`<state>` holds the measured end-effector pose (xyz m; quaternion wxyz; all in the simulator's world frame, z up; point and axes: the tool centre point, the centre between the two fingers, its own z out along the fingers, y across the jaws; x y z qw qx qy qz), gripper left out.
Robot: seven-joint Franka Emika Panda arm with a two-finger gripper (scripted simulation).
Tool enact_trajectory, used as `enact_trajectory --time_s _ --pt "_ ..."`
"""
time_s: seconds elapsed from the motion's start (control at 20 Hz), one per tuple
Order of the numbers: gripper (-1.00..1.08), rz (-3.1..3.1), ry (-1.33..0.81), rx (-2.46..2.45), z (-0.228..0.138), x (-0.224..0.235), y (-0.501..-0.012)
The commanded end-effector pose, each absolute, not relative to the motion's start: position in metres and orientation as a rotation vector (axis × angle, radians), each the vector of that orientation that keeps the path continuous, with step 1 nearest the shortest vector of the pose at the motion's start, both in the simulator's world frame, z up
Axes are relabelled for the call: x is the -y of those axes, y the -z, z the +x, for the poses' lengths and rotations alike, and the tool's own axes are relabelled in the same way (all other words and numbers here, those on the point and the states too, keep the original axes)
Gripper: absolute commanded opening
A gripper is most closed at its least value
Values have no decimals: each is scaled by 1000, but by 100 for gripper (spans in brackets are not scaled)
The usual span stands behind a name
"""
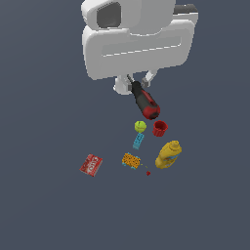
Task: Pick up a designated object from a clutter of objects.
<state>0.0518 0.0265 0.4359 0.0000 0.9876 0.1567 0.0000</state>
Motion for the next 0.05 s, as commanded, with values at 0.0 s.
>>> enact_trajectory --time_s 0.0 --pt "-100 3103 0 -492 52 -27 -437"
